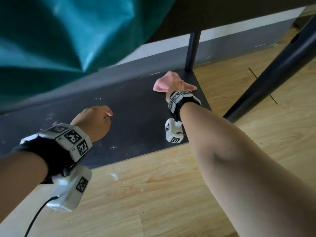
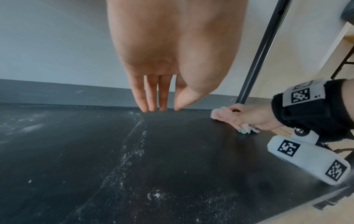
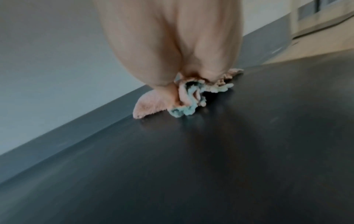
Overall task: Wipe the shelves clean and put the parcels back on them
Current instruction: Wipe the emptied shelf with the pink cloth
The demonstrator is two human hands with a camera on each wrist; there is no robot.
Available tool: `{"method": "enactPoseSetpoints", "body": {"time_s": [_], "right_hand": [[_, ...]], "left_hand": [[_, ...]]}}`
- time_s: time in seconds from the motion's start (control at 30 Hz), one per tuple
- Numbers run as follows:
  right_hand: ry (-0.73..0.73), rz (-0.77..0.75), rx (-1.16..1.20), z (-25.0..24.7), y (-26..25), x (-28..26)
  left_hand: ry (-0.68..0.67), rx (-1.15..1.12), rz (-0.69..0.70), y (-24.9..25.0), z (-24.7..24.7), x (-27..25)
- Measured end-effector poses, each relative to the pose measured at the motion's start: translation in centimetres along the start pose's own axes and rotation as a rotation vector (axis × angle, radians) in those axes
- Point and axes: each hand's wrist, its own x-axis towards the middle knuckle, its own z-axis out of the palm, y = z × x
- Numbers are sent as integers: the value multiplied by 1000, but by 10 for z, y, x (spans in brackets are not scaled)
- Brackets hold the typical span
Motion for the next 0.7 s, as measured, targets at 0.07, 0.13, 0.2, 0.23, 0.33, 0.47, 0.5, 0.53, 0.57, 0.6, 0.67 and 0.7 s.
{"method": "enactPoseSetpoints", "body": {"time_s": [0.07, 0.13, 0.2, 0.23, 0.33, 0.47, 0.5, 0.53, 0.57, 0.6, 0.67, 0.7], "right_hand": [[65, 47, 82, -8, 28, 20], [61, -38, 123, 0, 40, 20], [69, -108, 84, 13, 30, 17], [36, -128, 61, 19, 16, 18], [-144, -267, -13, 34, -32, 4], [-271, -543, -158, 71, -63, -49], [-310, -609, -165, 83, -59, -57], [-353, -673, -135, 96, -49, -63], [-374, -730, -76, 106, -38, -63], [-386, -769, -25, 108, -26, -61], [-291, -750, -46, 93, -4, -48], [-250, -666, -98, 79, 10, -39]], "left_hand": [[8, 22, 20, -1, -6, 1], [25, 32, 26, -2, -13, 2], [32, 11, 13, -2, -16, 0], [42, 7, 6, -4, -16, -2], [18, 33, -25, -16, -15, -6], [-7, 47, -86, -16, -12, -11], [-5, 39, -93, -13, -9, -12], [-2, 26, -99, -10, -5, -13], [1, 13, -109, -7, -1, -15], [1, -4, -118, -5, 3, -18], [-9, -34, -123, -4, 12, -25], [-19, -43, -127, -4, 15, -28]]}}
